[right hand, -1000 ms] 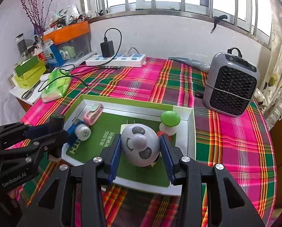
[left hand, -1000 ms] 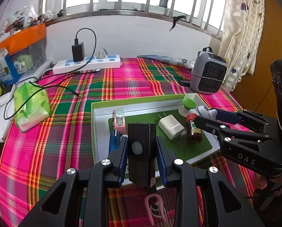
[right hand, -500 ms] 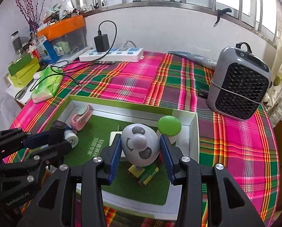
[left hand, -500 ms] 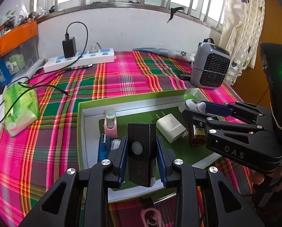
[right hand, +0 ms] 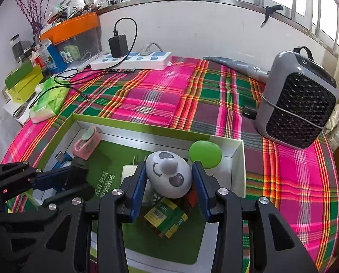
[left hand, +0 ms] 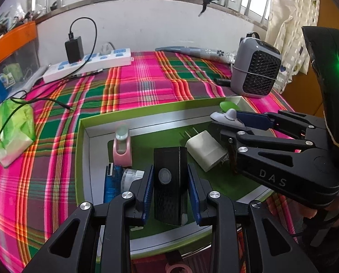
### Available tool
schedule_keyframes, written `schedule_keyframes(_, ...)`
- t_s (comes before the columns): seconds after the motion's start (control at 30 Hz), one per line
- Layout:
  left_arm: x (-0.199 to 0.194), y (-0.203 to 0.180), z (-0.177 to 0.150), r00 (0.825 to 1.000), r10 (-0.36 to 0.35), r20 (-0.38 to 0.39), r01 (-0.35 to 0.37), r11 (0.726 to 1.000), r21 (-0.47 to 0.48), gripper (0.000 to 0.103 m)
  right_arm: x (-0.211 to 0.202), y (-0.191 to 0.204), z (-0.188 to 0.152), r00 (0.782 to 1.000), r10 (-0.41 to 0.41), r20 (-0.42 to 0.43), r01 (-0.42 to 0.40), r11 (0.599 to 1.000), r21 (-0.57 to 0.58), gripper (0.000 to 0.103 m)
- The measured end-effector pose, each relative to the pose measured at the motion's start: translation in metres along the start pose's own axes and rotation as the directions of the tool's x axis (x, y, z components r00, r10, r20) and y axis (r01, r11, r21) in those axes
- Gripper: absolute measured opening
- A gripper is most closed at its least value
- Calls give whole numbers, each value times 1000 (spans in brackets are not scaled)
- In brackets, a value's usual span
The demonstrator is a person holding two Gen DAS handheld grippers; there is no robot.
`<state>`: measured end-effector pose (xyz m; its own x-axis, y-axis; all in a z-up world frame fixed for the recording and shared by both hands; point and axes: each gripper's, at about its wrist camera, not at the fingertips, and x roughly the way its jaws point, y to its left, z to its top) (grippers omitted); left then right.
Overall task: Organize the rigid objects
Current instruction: 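Carry the black case and panda ball over the tray with both tools, then lower the black case and panda ball into the tray and open both tools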
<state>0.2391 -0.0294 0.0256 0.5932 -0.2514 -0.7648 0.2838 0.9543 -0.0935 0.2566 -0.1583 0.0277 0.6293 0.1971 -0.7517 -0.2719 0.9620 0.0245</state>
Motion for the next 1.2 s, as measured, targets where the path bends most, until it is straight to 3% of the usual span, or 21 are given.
schedule_keyframes(1.2,8,-2,2,1000,-1,-10,1,1000,11,29,9,1,0,999,45,-3,-45,999,20,41)
